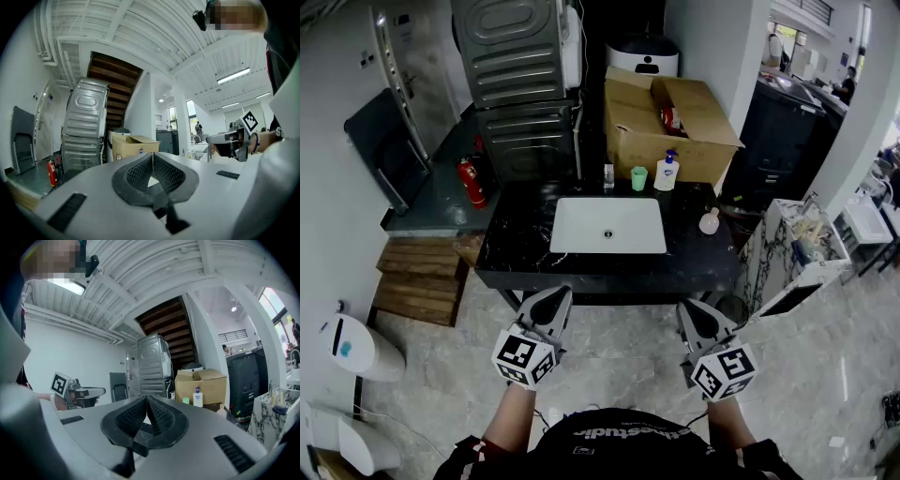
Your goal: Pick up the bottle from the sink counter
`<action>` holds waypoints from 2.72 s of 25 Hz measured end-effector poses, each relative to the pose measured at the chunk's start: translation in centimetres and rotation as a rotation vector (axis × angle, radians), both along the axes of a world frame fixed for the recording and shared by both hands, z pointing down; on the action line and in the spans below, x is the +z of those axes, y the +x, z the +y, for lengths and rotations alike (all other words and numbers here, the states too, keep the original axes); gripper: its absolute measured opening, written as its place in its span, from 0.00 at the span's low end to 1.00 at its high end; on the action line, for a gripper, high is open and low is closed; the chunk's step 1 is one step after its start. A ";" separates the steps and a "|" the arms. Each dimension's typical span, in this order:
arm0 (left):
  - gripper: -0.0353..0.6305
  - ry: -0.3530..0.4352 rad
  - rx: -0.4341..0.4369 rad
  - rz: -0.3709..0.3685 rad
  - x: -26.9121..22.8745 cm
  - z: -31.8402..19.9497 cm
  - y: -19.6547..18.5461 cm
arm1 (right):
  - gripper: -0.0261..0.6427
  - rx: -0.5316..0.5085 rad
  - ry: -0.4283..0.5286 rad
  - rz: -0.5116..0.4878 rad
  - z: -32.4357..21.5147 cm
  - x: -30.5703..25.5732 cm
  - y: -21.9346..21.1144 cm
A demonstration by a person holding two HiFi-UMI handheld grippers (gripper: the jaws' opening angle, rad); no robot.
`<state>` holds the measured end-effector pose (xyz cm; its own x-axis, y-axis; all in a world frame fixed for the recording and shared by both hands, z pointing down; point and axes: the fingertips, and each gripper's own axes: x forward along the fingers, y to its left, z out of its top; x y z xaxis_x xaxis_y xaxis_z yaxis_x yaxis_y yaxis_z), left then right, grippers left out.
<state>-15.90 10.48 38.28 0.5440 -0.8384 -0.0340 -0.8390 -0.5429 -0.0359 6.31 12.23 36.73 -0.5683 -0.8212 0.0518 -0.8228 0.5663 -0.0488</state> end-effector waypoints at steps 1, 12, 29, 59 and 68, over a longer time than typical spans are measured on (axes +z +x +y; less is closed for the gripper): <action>0.08 -0.002 0.001 0.000 0.0 0.1 0.1 | 0.10 -0.001 0.000 0.001 0.0 0.0 0.0; 0.08 -0.002 0.002 -0.007 -0.1 0.2 1.1 | 0.10 -0.008 0.001 0.000 0.0 0.0 0.7; 0.08 0.004 -0.049 -0.019 0.6 -0.3 5.0 | 0.10 -0.023 -0.014 -0.044 -1.0 1.9 6.2; 0.08 -0.045 0.080 0.043 3.3 -33.1 0.2 | 0.10 0.033 -0.025 -0.005 -31.0 2.0 -2.0; 0.08 -0.057 0.168 0.039 3.9 -38.6 6.3 | 0.15 0.135 0.007 0.015 -36.2 3.3 4.2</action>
<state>-9.56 -28.15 42.17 0.6754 -0.7373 -0.0132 -0.7368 -0.6754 0.0298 10.48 -23.93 40.03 -0.4513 -0.8908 0.0534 -0.8924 0.4502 -0.0322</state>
